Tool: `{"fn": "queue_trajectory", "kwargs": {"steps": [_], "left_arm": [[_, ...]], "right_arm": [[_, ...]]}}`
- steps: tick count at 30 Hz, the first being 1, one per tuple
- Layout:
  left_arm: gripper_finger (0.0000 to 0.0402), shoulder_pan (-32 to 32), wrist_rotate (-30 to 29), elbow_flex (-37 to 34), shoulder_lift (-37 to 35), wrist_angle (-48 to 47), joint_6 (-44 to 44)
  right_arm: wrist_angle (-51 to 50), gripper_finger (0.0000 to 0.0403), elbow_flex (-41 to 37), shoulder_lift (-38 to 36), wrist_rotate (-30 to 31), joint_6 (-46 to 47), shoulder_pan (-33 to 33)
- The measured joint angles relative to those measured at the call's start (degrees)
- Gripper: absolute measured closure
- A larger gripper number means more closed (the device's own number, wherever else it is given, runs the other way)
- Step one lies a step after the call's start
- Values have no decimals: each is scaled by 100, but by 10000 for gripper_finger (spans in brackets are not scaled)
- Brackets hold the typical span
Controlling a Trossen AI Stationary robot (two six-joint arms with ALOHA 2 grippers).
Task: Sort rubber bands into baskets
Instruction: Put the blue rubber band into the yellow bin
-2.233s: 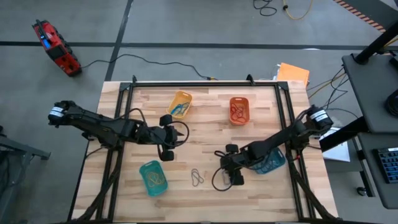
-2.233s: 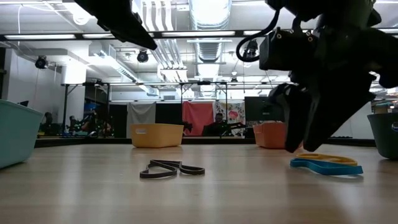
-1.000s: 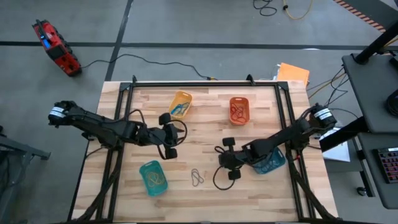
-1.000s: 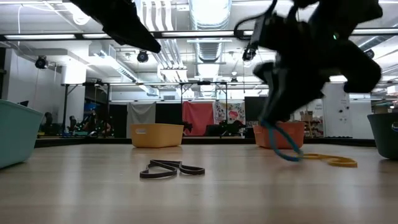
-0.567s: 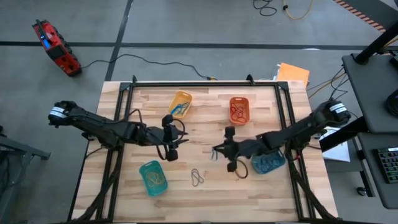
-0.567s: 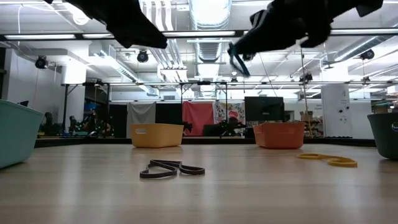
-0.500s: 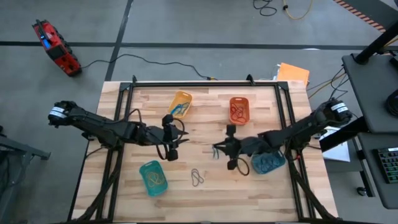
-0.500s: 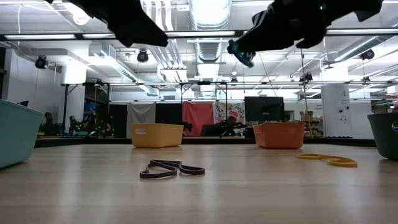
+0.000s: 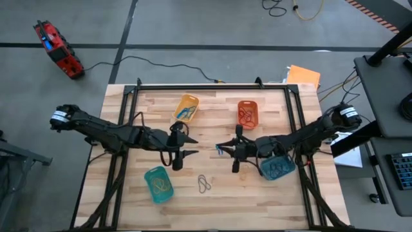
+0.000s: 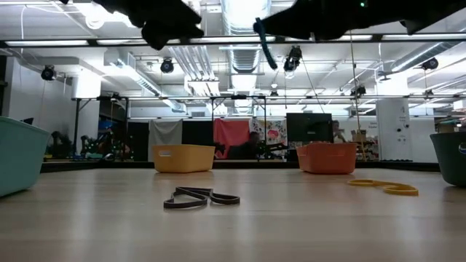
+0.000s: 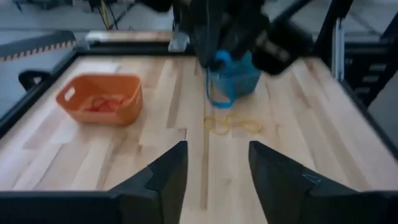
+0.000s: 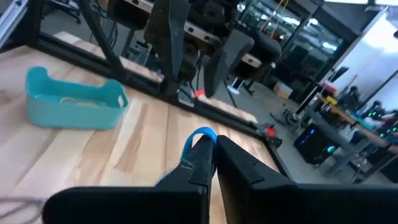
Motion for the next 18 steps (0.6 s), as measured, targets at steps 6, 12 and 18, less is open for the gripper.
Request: {"fn": "queue_trajectory", "kwargs": {"steps": [6,12,18], "left_arm": [[204,25,-17,-58,114,664,193],[185,65,-17,-79,497,956,250],[188,148,-14,-79,799,1285,124]], "right_arm": [[29,391,492,409,9,-378,-104],[13,391,978,858,290,-831,-195],[-41,391,1337,1199,320,-1146,-295]]}}
